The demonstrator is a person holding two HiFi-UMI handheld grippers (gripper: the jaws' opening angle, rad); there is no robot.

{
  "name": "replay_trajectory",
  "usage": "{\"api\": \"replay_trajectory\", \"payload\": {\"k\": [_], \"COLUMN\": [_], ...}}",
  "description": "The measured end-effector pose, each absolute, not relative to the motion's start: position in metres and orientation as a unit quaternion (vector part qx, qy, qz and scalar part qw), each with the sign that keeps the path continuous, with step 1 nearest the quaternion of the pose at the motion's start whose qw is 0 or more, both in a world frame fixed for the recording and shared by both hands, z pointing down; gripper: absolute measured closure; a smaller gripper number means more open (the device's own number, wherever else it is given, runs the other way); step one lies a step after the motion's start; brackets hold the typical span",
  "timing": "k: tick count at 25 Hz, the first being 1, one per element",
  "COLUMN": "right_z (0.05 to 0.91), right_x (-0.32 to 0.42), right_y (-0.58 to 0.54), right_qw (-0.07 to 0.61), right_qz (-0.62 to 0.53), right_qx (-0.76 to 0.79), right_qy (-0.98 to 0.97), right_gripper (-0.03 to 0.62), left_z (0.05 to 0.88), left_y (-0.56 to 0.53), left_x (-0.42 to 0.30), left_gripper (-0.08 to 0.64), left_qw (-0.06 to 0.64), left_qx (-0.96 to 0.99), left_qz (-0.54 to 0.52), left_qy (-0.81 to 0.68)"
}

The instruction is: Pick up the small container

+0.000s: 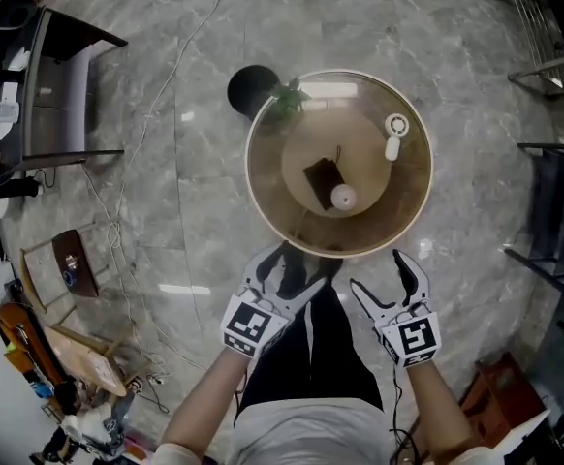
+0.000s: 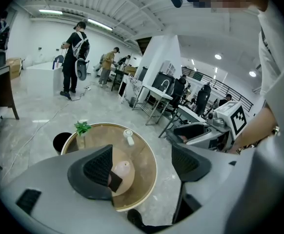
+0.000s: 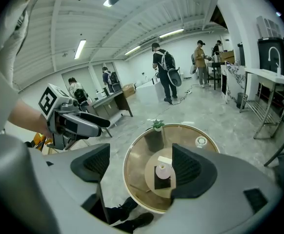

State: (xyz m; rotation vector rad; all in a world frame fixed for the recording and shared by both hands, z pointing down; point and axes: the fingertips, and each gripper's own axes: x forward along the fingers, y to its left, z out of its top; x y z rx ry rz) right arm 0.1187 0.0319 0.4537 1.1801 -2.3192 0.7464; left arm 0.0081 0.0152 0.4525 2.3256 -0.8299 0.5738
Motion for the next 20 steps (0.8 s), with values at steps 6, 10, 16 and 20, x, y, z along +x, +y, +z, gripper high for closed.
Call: {"api": "replay_trajectory", "payload": {"k": [6, 10, 16, 20], "right_z": [0.518, 0.557, 0.61, 0.64], "right_x": [0.115, 0.115, 0.111, 0.106], "right_y": [0.007, -0.009, -0.018, -0.023], "right_qw": [0.233, 0.24, 0.248, 0.249], "right_qz": [0.27, 0.275, 0.287, 0.287], "right_qx": [0.425, 0.426, 0.417, 0.414], "right_qy": [-0.832, -0.828, -0.826, -0.827], "right_gripper": [0.183, 0.183, 0.183, 0.19], "left_z": [0.517, 0.557, 0.608, 0.639], "left_y": [-0.001, -0.011, -0.024, -0.028], "left_x": [0.015, 0.024, 0.031, 0.034], "left_gripper": [0.167, 0.17, 0.169, 0.169], "left_qw": [0.304, 0.309, 0.31, 0.308], "left_qx": [0.878, 0.88, 0.882, 0.884], "left_qz": [0.232, 0.237, 0.245, 0.251], "left_qy": [-0.289, -0.272, -0.255, -0.247]}}
